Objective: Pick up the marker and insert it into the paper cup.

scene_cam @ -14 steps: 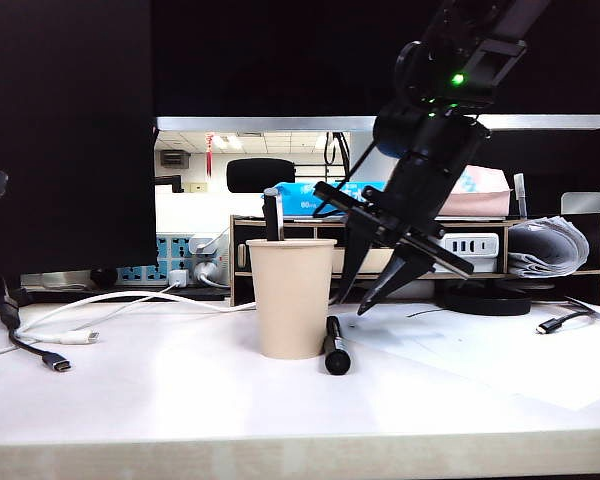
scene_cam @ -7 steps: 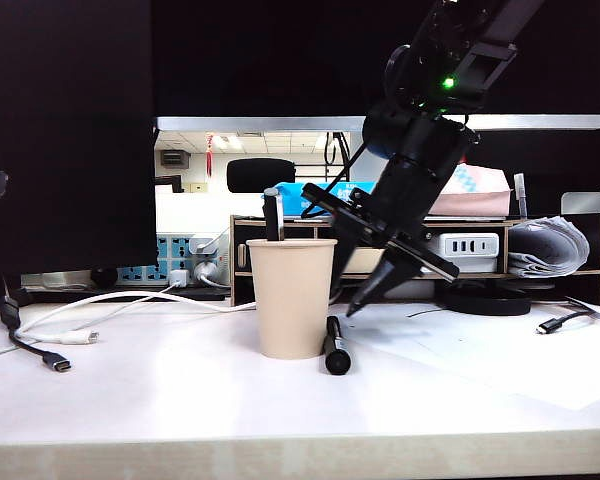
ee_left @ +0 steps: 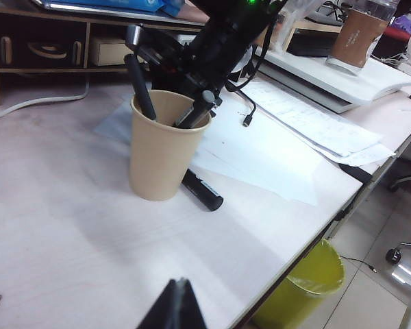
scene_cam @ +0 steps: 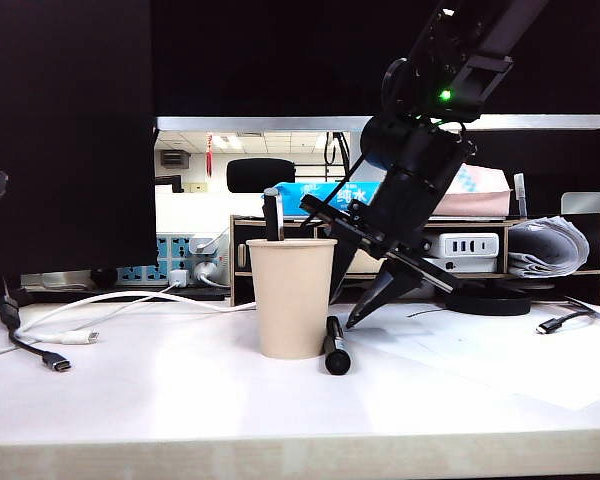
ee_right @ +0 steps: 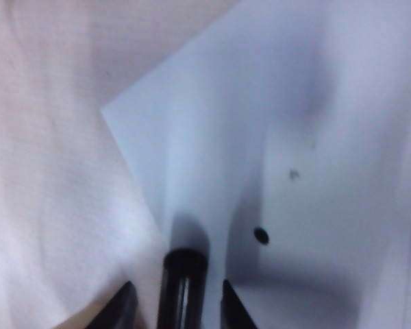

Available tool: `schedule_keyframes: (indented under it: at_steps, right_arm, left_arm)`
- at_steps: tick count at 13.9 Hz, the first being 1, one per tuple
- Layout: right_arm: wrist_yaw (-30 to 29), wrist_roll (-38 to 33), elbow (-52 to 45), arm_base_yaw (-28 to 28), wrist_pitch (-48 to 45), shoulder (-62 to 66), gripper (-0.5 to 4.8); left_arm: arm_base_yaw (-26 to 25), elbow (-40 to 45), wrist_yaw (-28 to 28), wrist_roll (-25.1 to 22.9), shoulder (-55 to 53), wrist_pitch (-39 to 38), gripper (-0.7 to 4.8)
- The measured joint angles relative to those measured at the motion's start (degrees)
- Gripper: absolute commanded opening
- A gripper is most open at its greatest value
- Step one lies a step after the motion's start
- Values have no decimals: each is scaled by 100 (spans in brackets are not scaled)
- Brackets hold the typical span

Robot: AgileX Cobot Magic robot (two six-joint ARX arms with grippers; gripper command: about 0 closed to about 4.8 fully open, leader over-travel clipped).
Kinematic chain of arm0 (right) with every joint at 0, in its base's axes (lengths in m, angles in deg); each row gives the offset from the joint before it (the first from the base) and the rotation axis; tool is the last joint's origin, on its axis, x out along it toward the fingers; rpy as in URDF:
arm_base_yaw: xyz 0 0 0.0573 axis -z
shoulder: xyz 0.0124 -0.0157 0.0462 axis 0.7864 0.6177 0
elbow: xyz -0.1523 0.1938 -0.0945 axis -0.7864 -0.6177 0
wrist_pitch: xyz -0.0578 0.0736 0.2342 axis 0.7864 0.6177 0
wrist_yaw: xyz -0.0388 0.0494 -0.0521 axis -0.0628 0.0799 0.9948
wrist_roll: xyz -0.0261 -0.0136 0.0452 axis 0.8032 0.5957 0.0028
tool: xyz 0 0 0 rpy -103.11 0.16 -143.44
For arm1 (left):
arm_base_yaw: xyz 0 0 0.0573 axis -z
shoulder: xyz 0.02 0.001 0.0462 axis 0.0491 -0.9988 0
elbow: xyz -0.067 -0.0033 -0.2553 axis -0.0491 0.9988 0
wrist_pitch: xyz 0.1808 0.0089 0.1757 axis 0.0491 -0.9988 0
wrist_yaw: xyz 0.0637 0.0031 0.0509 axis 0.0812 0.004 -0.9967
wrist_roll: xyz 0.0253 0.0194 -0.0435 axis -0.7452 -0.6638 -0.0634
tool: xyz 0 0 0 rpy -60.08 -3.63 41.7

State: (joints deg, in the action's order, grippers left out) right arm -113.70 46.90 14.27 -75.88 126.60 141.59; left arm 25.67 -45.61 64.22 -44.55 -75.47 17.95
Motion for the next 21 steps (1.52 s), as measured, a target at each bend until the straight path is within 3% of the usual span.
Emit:
schedule_keyframes:
  at_steps: [7,18,21]
  right_arm:
    - [9,-9,48,-70,-197,142,155]
    - [111,7,55,-70,-186,160,11]
    - [111,7,57,-70,-184,157,11]
  left_arm:
    - [0,0,0,-7,-2,0,-5]
    - [0,0,-2,-7,-2,0,-5]
    - [0,0,-2,-7,-2,0,-5]
